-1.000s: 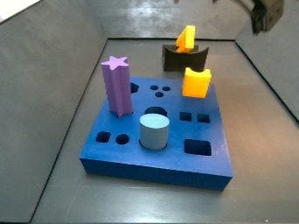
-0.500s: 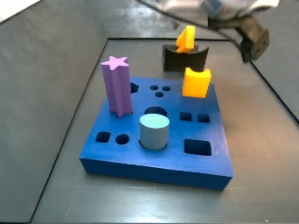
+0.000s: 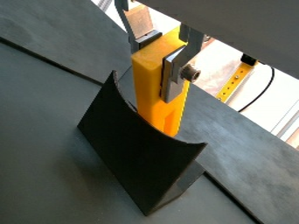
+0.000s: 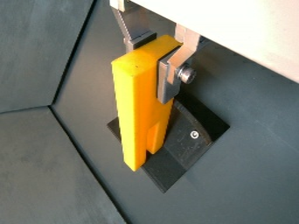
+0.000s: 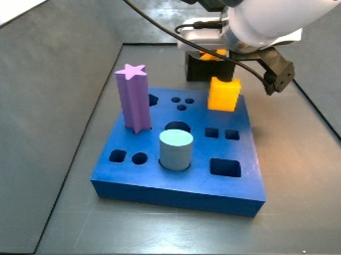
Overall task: Pick up the double-square object. Move up. Place the double-square object on the fixture. Regrasp the double-square object. Move to above the board. Insert the double-square object.
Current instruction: Move to above the board.
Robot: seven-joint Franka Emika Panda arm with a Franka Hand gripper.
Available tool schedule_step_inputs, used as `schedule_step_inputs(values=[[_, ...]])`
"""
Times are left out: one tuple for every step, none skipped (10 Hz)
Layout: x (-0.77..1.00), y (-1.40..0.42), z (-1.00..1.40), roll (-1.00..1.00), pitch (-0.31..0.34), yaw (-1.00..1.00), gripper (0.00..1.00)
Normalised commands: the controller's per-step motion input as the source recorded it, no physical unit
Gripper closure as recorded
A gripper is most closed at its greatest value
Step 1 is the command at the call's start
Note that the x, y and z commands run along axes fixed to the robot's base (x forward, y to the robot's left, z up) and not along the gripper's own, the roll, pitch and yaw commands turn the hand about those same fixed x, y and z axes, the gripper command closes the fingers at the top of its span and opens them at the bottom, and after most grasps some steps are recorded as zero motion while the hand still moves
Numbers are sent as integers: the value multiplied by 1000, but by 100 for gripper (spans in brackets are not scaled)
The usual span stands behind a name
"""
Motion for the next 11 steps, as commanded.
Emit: schedule_step_inputs(values=[[-122, -237, 1000, 12, -220, -480, 100], [-125, -234, 1000, 16, -210, -477, 100], [-132, -210, 1000, 20, -148, -455, 100], [-126, -192, 1000, -17, -56, -422, 100], [-120, -181, 1000, -49, 32, -387, 100], [-120, -165, 1000, -75, 130, -316, 100], [-123, -156, 1000, -93, 194, -251, 100], [-122, -142, 1000, -97, 244, -172, 100], [-118, -126, 1000, -88, 281, -73, 100], [-113, -112, 1000, -71, 285, -1, 100], [-103, -102, 1000, -52, 269, 63, 100]])
